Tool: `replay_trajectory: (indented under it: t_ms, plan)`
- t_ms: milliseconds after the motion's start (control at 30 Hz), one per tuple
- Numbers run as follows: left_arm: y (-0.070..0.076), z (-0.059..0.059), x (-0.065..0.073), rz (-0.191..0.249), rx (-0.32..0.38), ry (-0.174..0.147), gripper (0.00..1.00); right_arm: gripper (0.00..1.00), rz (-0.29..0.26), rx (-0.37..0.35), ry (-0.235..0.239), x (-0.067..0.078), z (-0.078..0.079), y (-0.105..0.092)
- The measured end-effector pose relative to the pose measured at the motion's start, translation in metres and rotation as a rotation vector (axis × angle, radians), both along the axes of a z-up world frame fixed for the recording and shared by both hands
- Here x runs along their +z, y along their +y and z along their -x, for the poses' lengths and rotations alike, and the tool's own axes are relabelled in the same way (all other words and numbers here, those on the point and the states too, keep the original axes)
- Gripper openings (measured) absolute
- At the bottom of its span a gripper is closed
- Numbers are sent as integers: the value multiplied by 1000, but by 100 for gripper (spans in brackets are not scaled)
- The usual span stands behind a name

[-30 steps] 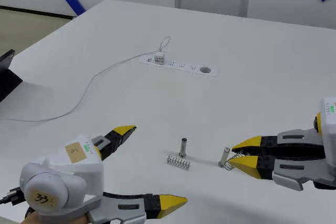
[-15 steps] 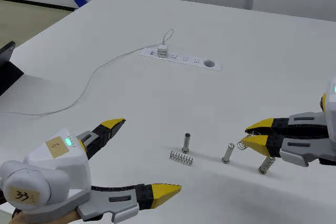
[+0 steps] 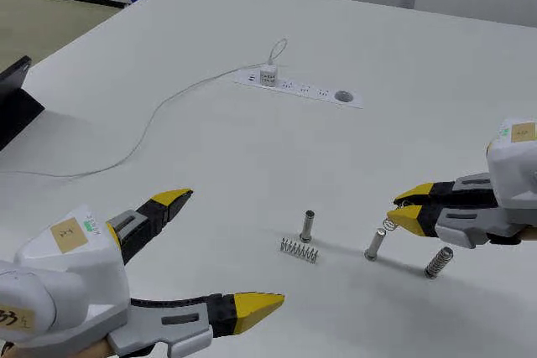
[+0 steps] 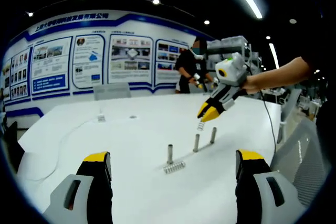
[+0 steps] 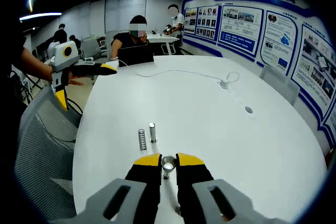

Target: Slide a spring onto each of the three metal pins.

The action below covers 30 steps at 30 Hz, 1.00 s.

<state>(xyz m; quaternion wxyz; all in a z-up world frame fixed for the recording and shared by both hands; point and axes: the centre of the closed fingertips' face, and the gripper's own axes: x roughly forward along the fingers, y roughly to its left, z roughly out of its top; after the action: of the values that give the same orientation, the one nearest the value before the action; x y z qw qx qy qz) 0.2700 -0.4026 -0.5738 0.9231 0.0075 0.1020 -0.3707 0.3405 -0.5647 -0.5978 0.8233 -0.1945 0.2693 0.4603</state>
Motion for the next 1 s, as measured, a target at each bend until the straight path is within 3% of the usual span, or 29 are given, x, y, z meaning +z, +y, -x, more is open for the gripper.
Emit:
replay_trajectory:
  t_ms: [67, 367, 400, 433, 467, 567, 833, 933, 1000]
  plan:
    - [-1, 0, 1, -6, -1, -11, 100, 11, -4, -6, 10, -2, -1, 1]
    - [0, 1, -2, 9, 1, 21, 100, 11, 25, -17, 53, -19, -3, 4]
    - [0, 1, -1, 14, 0, 20, 100, 11, 28, -16, 55, -20, -3, 4]
    - [-3, 2, 6, 56, -7, 8, 100, 11, 35, -18, 60, -22, -3, 4]
    - [-3, 2, 8, 67, -9, 2, 100, 11, 43, -18, 62, -23, -3, 4]
    - [-4, 3, 1, 34, -14, 23, 100, 11, 65, -7, 61, -28, -3, 4]
    - [-6, 4, -2, 32, -29, 35, 100, 11, 92, 3, 82, -44, -4, 6]
    - [-3, 2, 2, 17, -16, 7, 100, 11, 100, 4, 94, -51, -5, 6]
    - [-2, 1, 5, 32, -13, 7, 100, 11, 106, 5, 97, -54, -5, 7]
